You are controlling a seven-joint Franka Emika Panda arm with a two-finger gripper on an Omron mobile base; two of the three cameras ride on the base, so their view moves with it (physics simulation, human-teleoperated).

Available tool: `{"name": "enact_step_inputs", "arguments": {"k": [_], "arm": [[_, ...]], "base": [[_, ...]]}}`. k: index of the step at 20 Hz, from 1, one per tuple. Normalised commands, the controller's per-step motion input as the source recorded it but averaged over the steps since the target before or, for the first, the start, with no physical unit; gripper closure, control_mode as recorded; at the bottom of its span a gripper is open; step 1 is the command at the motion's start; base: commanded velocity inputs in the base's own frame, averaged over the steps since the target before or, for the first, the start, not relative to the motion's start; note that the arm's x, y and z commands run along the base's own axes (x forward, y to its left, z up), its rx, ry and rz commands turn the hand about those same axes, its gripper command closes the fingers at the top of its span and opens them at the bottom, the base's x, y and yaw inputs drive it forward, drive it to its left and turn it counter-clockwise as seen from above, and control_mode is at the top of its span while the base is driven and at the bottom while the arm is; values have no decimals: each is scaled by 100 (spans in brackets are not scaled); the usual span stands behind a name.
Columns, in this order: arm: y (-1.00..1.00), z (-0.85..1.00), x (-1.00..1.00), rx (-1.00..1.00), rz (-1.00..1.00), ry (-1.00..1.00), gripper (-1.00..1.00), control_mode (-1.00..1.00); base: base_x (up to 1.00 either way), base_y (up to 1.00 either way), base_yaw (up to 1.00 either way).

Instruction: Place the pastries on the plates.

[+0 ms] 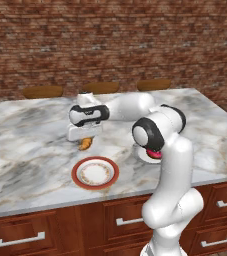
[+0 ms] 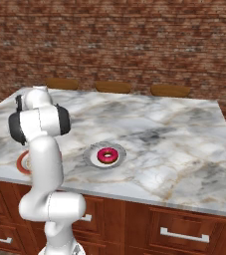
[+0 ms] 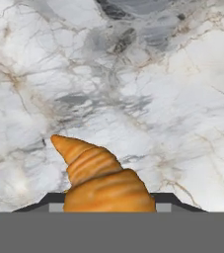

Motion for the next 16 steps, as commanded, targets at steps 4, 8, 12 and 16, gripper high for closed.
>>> {"name": "enact_step_inputs", "arguments": {"k": [4, 8, 12, 16], "arm": [[-16, -49, -100, 0, 0, -10, 100, -100], [-54, -9, -100, 1, 0, -18, 100, -100], [-33, 0, -85, 3, 0, -10, 100, -100], [3, -10, 9, 9, 0, 3, 100, -100]], "base": [[0, 0, 0], [0, 0, 0], [0, 0, 0], [0, 0, 0]]}}
